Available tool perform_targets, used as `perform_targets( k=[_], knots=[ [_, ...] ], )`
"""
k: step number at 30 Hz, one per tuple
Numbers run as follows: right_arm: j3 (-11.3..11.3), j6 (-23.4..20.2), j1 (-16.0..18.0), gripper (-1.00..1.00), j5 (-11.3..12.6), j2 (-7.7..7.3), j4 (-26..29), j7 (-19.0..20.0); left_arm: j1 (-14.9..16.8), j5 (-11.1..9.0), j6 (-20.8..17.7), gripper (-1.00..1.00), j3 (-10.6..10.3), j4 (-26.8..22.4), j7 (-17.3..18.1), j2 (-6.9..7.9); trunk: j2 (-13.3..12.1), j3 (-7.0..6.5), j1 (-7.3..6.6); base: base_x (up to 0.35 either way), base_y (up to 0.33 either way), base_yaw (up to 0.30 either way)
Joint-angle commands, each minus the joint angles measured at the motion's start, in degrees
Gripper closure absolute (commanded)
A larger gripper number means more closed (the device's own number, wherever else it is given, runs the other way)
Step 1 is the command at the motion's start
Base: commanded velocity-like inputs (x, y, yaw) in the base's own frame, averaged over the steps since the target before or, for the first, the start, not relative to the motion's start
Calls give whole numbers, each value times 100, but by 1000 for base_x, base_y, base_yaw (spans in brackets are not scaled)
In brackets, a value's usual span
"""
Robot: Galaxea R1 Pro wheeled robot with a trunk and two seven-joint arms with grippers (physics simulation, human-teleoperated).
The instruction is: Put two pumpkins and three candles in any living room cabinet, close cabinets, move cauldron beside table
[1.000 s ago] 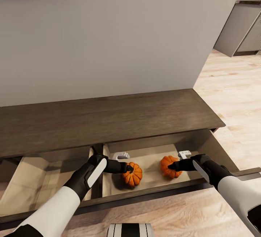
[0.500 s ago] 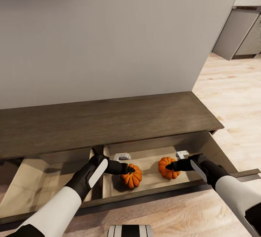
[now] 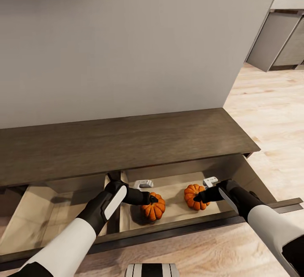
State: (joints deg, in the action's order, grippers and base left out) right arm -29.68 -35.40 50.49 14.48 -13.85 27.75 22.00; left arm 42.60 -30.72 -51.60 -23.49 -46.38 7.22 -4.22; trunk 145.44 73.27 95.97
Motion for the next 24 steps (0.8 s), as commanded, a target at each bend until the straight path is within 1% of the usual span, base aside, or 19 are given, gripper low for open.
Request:
perform_targets(
  k=[1,4,20,24],
  knots=[
    [-39,-30,5,-100,49,-7,9,-14,3,48,-17,-100,2,-2,43,-2,2,5,-1,0,0,0],
    [-38,-41,5,-100,35,-5,11,-13,3,48,-20,-100,2,-2,43,-12,2,5,-1,0,0,0],
    [-38,-46,5,-100,29,-4,11,-12,3,57,-34,-100,0,45,42,-33,-19,-350,-42,0,0,0],
    [-38,-53,5,-100,29,4,11,-12,3,57,-169,-100,-4,75,41,-53,-25,-439,-53,0,0,0]
  ],
)
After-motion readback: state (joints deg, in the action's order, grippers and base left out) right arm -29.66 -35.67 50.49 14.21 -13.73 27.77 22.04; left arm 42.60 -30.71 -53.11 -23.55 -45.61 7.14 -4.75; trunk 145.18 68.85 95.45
